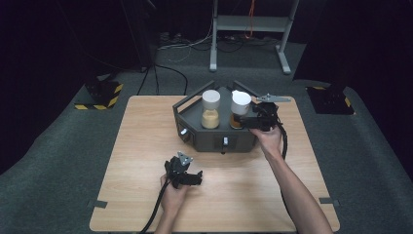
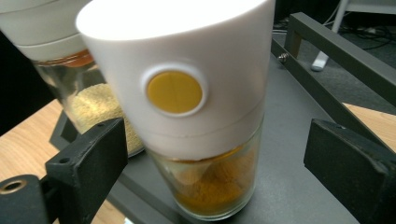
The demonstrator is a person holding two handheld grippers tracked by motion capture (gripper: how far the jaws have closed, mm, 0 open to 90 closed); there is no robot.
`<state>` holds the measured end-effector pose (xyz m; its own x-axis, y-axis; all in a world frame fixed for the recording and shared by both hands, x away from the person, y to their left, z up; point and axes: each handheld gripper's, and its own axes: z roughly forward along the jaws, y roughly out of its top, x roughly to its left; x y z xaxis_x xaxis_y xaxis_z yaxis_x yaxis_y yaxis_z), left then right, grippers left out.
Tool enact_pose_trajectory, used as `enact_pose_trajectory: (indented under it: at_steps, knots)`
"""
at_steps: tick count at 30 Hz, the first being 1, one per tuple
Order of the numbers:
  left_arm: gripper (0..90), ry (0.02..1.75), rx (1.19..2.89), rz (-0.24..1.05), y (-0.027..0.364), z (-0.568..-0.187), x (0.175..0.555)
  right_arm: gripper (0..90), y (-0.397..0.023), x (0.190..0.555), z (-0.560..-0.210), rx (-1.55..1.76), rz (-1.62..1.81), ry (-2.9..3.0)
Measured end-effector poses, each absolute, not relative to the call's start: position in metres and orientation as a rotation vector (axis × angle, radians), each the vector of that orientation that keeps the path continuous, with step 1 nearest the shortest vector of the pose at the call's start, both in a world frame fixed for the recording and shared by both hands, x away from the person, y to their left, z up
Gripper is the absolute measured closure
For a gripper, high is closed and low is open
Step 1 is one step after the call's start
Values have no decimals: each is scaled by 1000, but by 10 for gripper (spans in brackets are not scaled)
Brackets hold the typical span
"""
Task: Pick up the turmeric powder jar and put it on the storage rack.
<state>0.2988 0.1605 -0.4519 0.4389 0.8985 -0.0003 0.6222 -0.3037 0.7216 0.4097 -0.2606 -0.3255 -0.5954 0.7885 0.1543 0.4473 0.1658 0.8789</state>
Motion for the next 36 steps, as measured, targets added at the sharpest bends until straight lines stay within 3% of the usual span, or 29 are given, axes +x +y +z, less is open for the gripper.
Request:
enact_pose_trajectory:
  at_steps: [36]
  knots:
    - [27, 1273, 2038, 542, 161, -452, 299, 82, -307, 393, -354, 1086, 1624, 2146]
